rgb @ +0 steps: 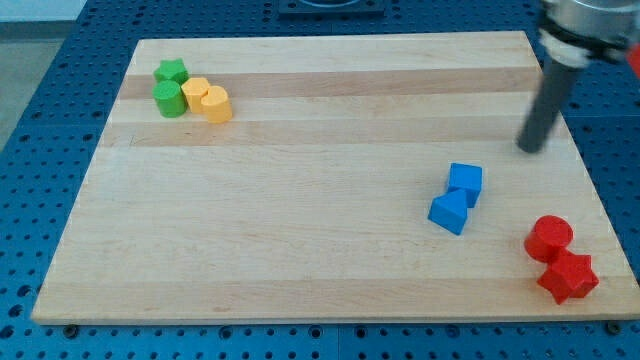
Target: Move the blue triangle and blue cube to the top side
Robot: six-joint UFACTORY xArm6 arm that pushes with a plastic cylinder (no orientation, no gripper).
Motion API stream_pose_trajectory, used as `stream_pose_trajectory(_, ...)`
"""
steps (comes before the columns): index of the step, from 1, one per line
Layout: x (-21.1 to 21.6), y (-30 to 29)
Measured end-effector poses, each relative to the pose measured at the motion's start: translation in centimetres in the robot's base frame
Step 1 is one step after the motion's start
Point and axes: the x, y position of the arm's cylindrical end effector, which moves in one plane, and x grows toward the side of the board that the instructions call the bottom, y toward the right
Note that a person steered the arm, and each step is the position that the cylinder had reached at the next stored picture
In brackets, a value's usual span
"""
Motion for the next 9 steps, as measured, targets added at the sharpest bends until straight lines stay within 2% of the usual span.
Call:
stream_pose_trajectory(1, 0.4, 0.1)
stream_pose_trajectory(3, 4.8, -4.3)
stream_pose_trajectory(5, 4.8, -6.6)
stream_pose_trajectory(9, 4.8, -18.8)
